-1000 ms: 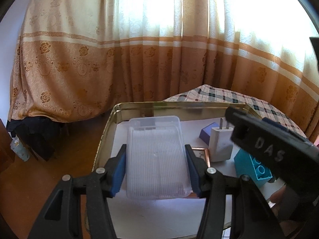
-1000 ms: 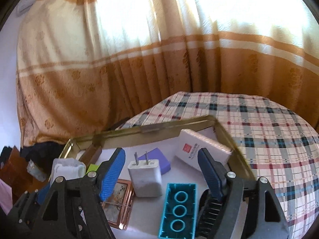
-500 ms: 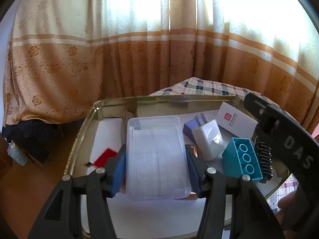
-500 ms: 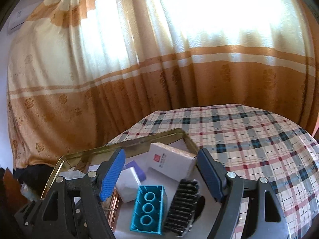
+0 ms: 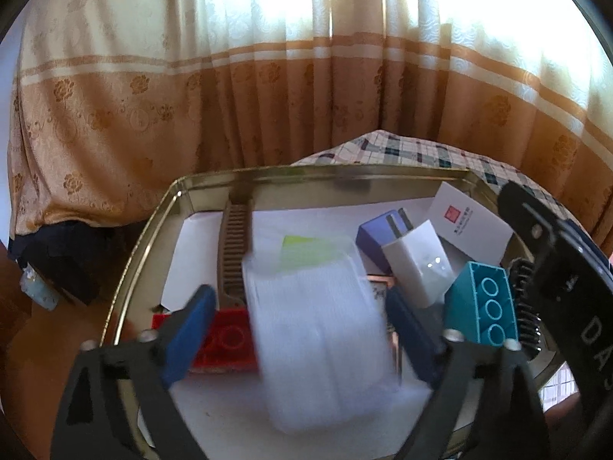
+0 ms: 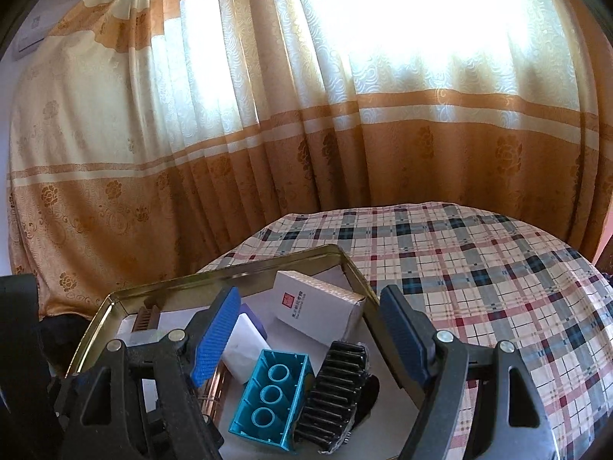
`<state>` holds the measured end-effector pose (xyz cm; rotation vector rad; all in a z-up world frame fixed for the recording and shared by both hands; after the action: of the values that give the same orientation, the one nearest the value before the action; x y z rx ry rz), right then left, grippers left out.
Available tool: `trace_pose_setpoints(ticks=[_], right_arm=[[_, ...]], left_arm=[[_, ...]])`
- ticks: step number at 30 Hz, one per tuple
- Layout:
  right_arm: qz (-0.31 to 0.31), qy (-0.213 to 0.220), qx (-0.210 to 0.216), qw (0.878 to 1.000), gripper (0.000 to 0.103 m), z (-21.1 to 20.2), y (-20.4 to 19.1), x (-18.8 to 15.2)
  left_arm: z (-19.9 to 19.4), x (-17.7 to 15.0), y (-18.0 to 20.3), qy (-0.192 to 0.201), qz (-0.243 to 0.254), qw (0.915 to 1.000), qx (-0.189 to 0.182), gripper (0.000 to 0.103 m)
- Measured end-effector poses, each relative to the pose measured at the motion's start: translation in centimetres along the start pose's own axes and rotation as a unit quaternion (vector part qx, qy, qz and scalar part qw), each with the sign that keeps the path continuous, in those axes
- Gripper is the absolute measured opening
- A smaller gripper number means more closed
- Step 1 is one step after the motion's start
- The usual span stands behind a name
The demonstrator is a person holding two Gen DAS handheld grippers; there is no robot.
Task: Organize rigid objects
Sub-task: 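Lower the clear box into the tray and open the left tool, then withdraw both open tools from the tray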
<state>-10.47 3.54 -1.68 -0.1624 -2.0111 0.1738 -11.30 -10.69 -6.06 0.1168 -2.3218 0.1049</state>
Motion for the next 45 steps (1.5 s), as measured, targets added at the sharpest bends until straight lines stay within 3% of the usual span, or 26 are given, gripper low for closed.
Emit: trace_pose_setpoints(ticks=[8, 17, 30, 36, 41, 45], right_arm=[[-0.02, -0.023, -0.002, 1.0, 0.082, 0.9, -0.3, -0.7], [-0.02, -0.012, 0.008, 1.0, 0.083, 0.3, 0.0, -0.8], [-0.035, 0.05, 0.015, 0.998, 0.089, -2.8, 0.7, -0.5], [-0.029, 0.077, 0.001, 0.997, 0.091, -3.8, 1.7, -0.1], [-0.023, 0.103, -0.002, 0.994, 0.092, -4.8, 2.2, 0.1], [-0.024, 0.122, -0.009, 0.992, 0.093, -5.4, 2.4, 0.3]], left_arm=[[0.2, -0.1, -0.1, -0.007, -0.002, 0.9999, -0.015, 0.103], [0.4, -0.2, 0.4, -0.012, 0.01, 0.9999, 0.0, 0.103], [-0.9, -1.2, 0.0, -0.002, -0.025, 0.9996, -0.013, 0.103], [-3.6, -0.8, -0.6, 0.071, -0.045, 0.9964, -0.007, 0.103], [-5.7, 0.1, -0.8, 0.147, -0.034, 0.9877, 0.039, 0.103], [-6.3, 0.3, -0.8, 0.176, -0.031, 0.9828, 0.045, 0.103]])
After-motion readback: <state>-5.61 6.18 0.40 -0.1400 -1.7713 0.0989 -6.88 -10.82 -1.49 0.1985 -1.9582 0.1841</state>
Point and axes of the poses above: each gripper's, at about its wrist camera, not at the fingertips, and z roughly the way its jaws point, y to its right, x to its top, the point moved 4 cm from there along z, roughly the way its jaws point, and after that the axes turned 1 degree about z, right-handed, at the moved point
